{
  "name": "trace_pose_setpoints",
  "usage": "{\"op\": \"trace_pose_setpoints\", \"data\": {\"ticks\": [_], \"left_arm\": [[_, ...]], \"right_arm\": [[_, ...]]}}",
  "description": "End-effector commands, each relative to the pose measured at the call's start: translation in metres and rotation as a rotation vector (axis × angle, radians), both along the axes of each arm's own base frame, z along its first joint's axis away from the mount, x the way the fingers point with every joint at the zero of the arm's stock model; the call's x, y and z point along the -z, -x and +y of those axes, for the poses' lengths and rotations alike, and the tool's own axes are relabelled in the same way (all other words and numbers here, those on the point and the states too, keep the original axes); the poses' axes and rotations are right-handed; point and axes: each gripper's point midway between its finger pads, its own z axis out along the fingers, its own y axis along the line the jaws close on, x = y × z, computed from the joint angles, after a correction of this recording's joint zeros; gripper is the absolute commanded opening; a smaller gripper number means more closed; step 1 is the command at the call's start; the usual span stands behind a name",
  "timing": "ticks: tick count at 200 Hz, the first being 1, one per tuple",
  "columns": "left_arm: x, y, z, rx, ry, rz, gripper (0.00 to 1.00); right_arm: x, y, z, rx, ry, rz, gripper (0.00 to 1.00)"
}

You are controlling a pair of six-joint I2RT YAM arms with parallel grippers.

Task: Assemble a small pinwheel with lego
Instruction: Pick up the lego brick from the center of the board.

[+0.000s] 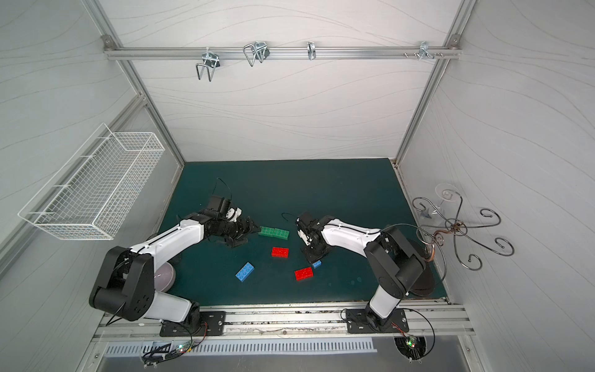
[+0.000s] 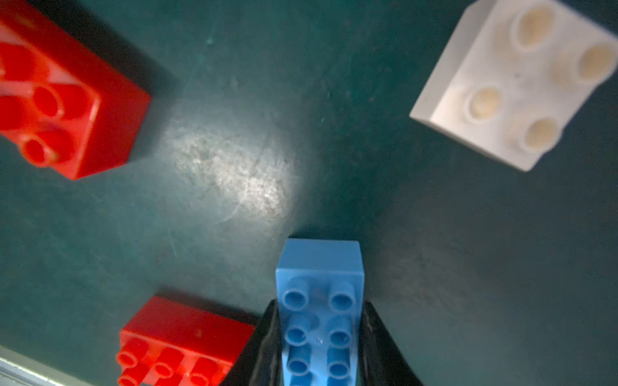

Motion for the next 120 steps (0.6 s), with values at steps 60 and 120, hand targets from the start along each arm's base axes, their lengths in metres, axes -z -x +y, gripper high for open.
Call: {"op": "trace_pose_setpoints", "data": {"ticks": [60,120], "left_arm": [[-0.016,-0.037,0.003,-0.083,0.079,-0.031,0.83],[-0.004,-0.079,0.015,-0.199,0.115,-0.036,0.74]], "right_arm": [[-0.085,-0.060,0.058,-0.200,-0.191,-0.200,0.25],[-0.100,-0.122,0.134,-0.434,-0.387,-0.252,0.24]]}}
